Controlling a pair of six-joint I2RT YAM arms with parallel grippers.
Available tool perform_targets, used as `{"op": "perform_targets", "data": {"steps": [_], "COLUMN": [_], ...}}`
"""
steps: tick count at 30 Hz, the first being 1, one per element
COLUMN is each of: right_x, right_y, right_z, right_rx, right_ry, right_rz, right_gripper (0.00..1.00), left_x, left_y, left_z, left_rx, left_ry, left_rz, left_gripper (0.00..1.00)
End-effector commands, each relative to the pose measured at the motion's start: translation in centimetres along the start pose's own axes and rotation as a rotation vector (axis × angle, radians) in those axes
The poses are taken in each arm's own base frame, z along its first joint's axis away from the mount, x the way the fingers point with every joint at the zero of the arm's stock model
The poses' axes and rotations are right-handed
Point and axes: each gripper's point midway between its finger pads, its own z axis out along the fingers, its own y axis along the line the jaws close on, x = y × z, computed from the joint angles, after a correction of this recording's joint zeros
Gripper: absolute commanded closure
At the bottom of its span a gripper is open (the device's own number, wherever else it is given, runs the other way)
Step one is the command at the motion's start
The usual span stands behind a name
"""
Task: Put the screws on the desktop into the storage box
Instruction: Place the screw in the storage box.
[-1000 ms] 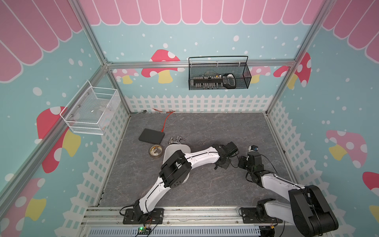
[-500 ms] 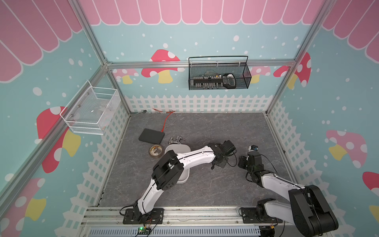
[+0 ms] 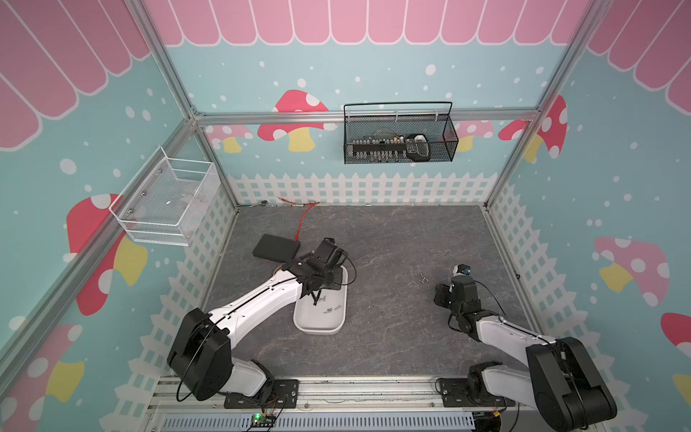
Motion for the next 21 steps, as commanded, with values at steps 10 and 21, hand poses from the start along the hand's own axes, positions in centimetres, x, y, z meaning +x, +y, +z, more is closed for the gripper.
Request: {"op": "perform_targets", "data": {"steps": [10,21], "right_x": [-1.3,-2.9], "right_y": [1.0,5.3], "right_z": [-0.3,1.1], "right_rx": [-0.043,-0.138], "right_ry": [-0.032,0.165], "right_rz": [-0.023,-0.125], "right_gripper": [0.47,0.51], "left_x": [1.4,0.0], "left_y": [0.1,-0.1], "left_z": [-0.4,-3.4], "left_rx": [0.061,0.101], "left_ry": [-0.011,-0.162], "left_rz": [-0.006,-0.003], "left_gripper": [0.48,0.47]}}
